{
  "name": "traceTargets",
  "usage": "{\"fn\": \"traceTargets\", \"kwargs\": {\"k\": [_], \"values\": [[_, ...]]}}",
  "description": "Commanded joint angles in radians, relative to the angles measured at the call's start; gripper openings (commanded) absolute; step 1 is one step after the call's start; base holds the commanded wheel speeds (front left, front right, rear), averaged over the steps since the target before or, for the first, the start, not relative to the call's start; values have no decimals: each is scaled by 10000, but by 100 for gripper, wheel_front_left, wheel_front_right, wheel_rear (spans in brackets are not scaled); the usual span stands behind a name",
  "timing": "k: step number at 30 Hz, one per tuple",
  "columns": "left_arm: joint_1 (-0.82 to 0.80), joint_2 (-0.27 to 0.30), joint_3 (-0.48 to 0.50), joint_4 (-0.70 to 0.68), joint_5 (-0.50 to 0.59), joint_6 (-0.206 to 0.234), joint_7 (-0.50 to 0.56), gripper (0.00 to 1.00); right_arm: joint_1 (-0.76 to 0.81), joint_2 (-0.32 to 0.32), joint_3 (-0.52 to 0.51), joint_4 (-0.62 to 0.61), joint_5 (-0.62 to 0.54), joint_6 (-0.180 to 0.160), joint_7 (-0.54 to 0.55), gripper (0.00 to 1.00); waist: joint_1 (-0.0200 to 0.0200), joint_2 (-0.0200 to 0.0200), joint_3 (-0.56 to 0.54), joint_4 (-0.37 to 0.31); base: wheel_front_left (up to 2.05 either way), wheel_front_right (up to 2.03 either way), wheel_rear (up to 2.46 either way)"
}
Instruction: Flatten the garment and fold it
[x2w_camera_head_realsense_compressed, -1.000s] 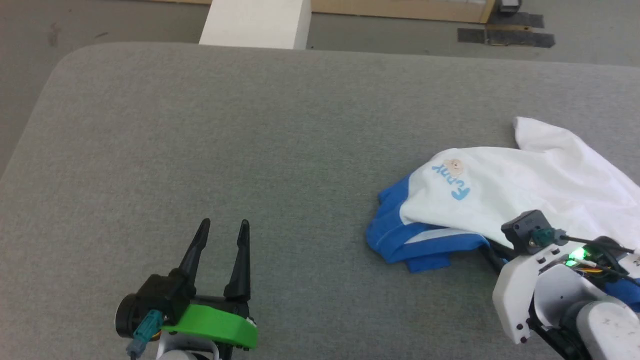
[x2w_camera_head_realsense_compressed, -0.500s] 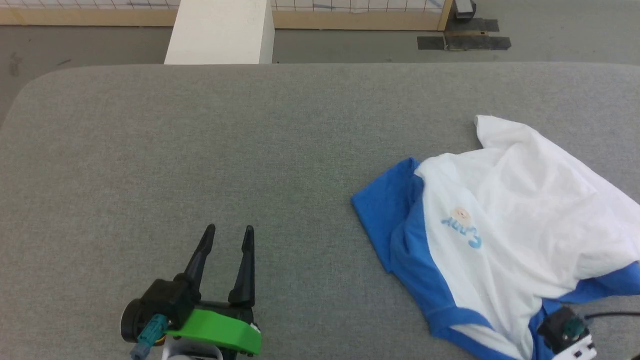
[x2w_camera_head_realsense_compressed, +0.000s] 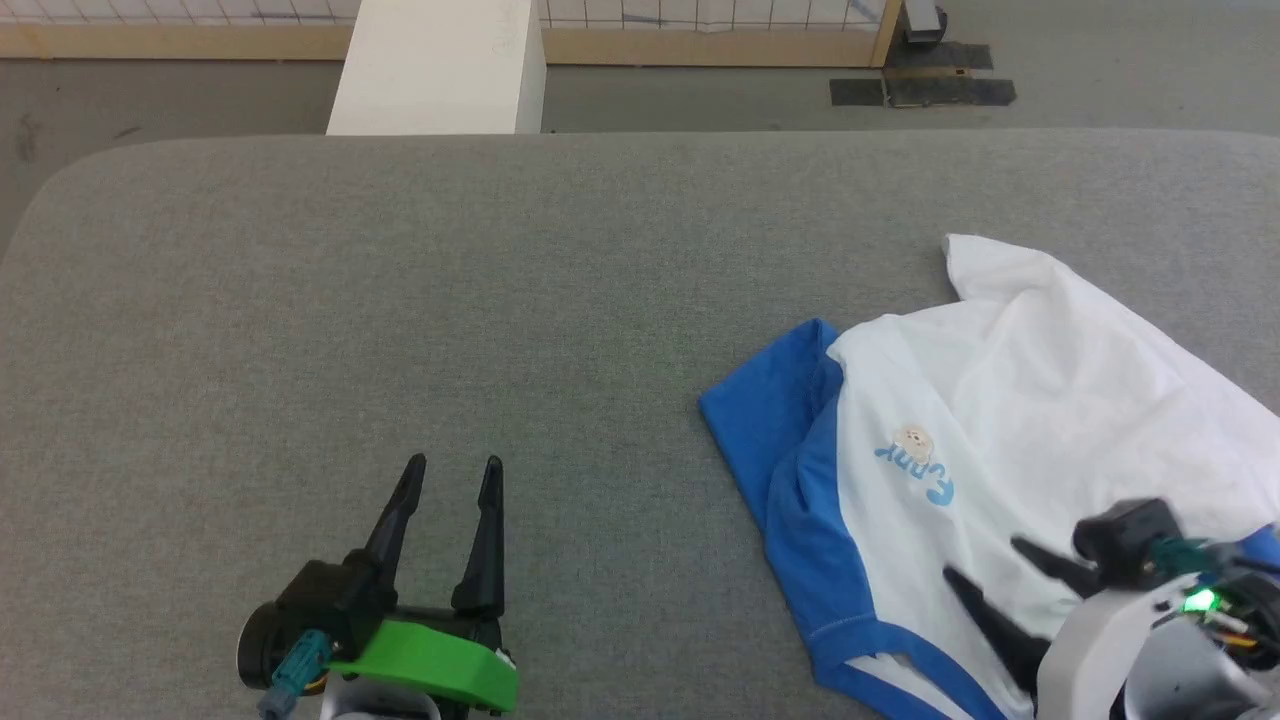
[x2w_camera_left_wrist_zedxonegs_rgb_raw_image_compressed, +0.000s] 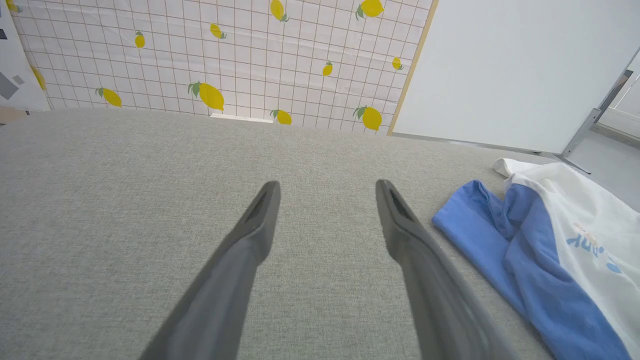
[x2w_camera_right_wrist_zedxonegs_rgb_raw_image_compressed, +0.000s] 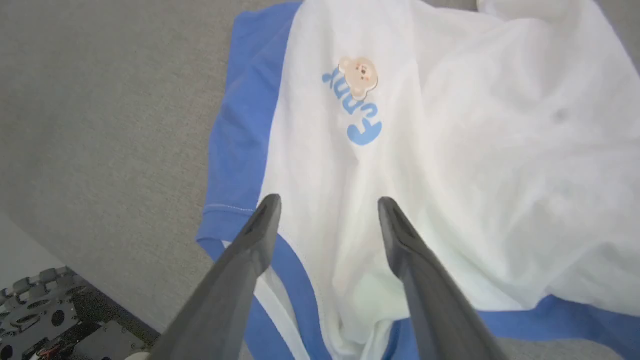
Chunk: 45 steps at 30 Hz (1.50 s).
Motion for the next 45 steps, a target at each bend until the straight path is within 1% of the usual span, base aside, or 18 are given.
{"fn": "traceTargets", "kwargs": {"k": [1, 4, 5, 7, 9, 13, 15, 16, 21, 23, 26, 29, 34, 38, 42, 45], "values": [[65, 18, -4, -16, 27, -8, -45, 100, -196, 314, -297, -251, 95, -15, -228, 100, 0, -1, -103, -73, 0, 0, 0], [128, 57, -32, -55, 42, -11, -45, 100, -262, 889, -978, -701, -170, -15, -692, 100, 0, -1, -175, -91, 0, 0, 0], [169, 129, -29, -200, 84, 5, -45, 100, -270, 1799, -1892, -1017, -1005, -15, -1749, 100, 0, -1, -164, -110, 0, 0, 0], [209, 172, -8, -348, 123, 14, -45, 100, -196, 2482, -2395, -1004, -1567, -15, -2511, 100, 0, -1, -141, -138, 0, 0, 0], [287, 200, 9, -478, 152, 17, -45, 100, -40, 2902, -2733, -834, -2190, -15, -3109, 100, 0, -1, -130, -174, 0, 0, 0], [479, 235, -10, -588, 194, 41, -45, 100, 94, 3354, -3334, -549, -2889, -15, -4314, 100, 0, -1, -102, -288, 0, 0, 0], [483, 278, -59, -632, 263, 65, -24, 100, 99, 3407, -3506, -388, -2895, -15, -4748, 100, 0, -1, -66, -371, 0, 0, 0], [445, 302, -112, -660, 285, 51, 46, 100, 96, 3414, -3560, -260, -2719, -15, -4927, 100, 0, -1, -33, -417, 0, 0, 0], [-272, 554, -640, -762, 500, -188, 734, 100, 9, 3420, -3601, 122, -2473, -15, -5356, 100, 0, -1, 186, -508, 0, 0, 0], [-825, 709, -1000, -709, 629, -319, 1249, 100, -81, 3421, -3640, 137, -2488, -15, -5425, 100, 0, -1, 352, -502, 0, 0, 0], [-1852, 936, -1610, -399, 909, -449, 2414, 100, -301, 3422, -3674, 94, -2538, -15, -5480, 100, 0, -1, 657, -531, 0, 0, 0], [-2886, 906, -2188, -69, 894, -535, 3295, 100, -573, 3422, -3679, 25, -2548, -15, -5513, 100, 0, -1, 1011, -603, 0, 0, 0], [-4684, 1080, -3522, 809, 905, -606, 4406, 100, -986, 3423, -3490, -68, -2495, -15, -5528, 100, 0, -1, 1652, -860, 0, 0, 0], [-5803, 1366, -4669, 1710, 496, -613, 5089, 100, -1200, 3423, -3390, -38, -2403, -15, -5557, 100, 0, -1, 2069, -1169, 0, 0, 0], [-6510, 1679, -5287, 2587, 97, -615, 5695, 100, -1345, 3423, -3374, 31, -2321, -15, -5616, 100, 0, -1, 2422, -1495, 0, 0, 0], [-6877, 1906, -5596, 3208, 95, -615, 6065, 100, -1407, 3423, -3363, 99, -2241, -15, -5689, 100, 0, -1, 2590, -1678, 0, 0, 0]]}}
